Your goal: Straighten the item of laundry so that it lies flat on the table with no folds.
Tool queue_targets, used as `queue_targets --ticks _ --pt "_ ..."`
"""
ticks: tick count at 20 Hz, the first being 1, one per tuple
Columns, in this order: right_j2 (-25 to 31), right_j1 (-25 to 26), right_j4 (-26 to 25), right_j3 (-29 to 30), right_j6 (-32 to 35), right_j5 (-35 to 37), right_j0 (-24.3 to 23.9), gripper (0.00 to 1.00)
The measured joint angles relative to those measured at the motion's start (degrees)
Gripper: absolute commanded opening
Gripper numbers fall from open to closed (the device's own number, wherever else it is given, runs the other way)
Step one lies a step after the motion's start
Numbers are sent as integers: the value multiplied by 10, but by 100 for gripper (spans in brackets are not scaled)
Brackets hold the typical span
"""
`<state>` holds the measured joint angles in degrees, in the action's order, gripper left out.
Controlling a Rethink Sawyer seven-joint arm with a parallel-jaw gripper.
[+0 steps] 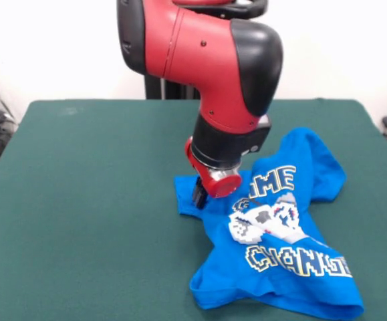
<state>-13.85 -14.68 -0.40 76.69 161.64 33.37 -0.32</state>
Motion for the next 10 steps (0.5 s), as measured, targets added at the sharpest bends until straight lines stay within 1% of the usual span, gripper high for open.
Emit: queue_targets --ticks 10 --pt "3 -2 -3 1 0 0 -5 0"
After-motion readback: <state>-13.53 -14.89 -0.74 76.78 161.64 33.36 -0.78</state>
